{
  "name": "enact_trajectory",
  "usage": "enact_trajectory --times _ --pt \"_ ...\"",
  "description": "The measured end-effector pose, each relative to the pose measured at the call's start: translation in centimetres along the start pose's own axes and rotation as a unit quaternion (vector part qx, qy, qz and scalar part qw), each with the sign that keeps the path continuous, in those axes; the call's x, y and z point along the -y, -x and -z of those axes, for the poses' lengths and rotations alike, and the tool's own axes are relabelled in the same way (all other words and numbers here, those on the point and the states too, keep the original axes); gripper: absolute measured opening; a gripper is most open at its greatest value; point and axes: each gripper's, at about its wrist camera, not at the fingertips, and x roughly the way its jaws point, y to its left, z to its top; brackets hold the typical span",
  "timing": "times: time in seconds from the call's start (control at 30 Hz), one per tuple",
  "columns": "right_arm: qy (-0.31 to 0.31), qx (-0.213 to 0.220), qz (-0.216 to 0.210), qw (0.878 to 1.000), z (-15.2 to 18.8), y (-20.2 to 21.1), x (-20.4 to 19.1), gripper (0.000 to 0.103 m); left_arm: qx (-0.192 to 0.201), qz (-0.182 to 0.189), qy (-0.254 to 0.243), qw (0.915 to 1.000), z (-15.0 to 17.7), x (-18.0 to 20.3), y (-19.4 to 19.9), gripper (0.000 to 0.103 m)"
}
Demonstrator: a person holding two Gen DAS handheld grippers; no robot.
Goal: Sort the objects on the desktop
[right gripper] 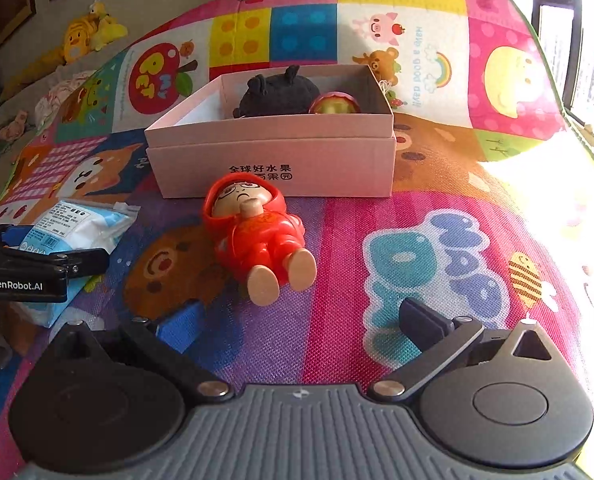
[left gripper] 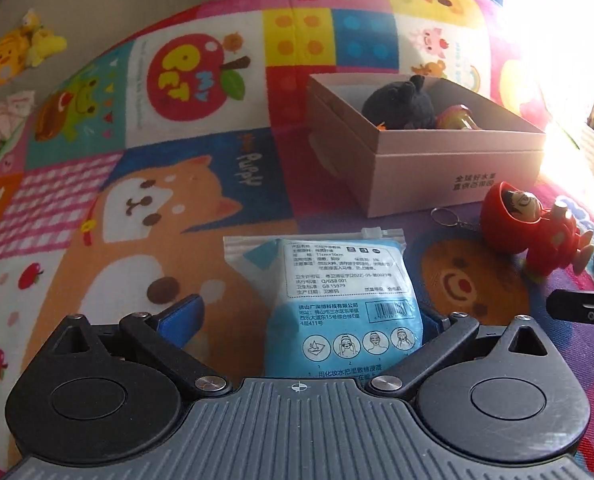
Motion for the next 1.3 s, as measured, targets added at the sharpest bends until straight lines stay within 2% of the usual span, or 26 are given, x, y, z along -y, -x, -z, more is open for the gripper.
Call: enact_trajectory --times 0.13,0.3,0.4,0.47,0.53,0.57,0.63,0.77,0.83,0.87,1.0,1.1,1.3 --pt "0.025 -0.004 0.021 0.999 0.2 -0.1 -1.0 0.103 -0.004 0.028 0.000 0.9996 0.8 -0.2 0.7 0.103" --pt "0.035 -0.002 0.006 0.999 0.2 0.3 -1.1 0.103 0.001 0.033 0.001 0.9995 1.7 0.1 1.6 0.103" --pt "0.060 0.053 -0.037 0.996 0.4 2.3 -1.7 0.103 0.002 0.033 0.005 0.9994 1.8 0.0 1.6 0.103" --pt "0.093 0.093 -0.028 0.991 0.1 3.5 -2.8 0.103 0.004 0.034 0.006 0.9994 1.8 0.0 1.6 0.103" --pt "0.119 0.104 -0.003 0.987 -0.7 3.4 -3.7 0.103 0.005 0.036 0.009 0.9993 1.8 -0.1 1.6 0.103" --pt "0.122 0.103 0.002 0.987 -1.2 3.1 -3.9 0.103 0.006 0.037 0.010 0.9993 1.8 -0.2 1.6 0.103" --pt "0.120 0.088 0.001 0.989 -2.0 2.3 -4.0 0.092 0.007 0.039 0.012 0.9991 1.8 -0.3 1.6 0.103" --pt "0.104 0.069 0.012 0.992 -2.9 0.4 -3.9 0.084 0.010 0.045 0.019 0.9988 1.9 -0.5 1.7 0.103" --pt "0.097 0.050 0.009 0.994 -3.0 -0.2 -3.9 0.064 0.011 0.046 0.022 0.9986 1.8 -0.6 1.8 0.103" --pt "0.092 0.044 0.002 0.995 -3.0 -0.1 -3.9 0.062 0.011 0.047 0.023 0.9986 1.8 -0.6 1.8 0.103" --pt "0.094 0.042 -0.029 0.994 -2.6 1.0 -4.2 0.060 0.013 0.050 0.026 0.9984 1.8 -0.7 1.8 0.103" --pt "0.104 0.049 -0.019 0.993 -2.6 1.1 -4.7 0.061 0.013 0.050 0.026 0.9984 1.8 -0.7 1.8 0.103" --pt "0.107 0.034 -0.010 0.994 -3.6 -1.2 -4.9 0.061 0.012 0.049 0.025 0.9984 1.8 -0.7 1.8 0.103"
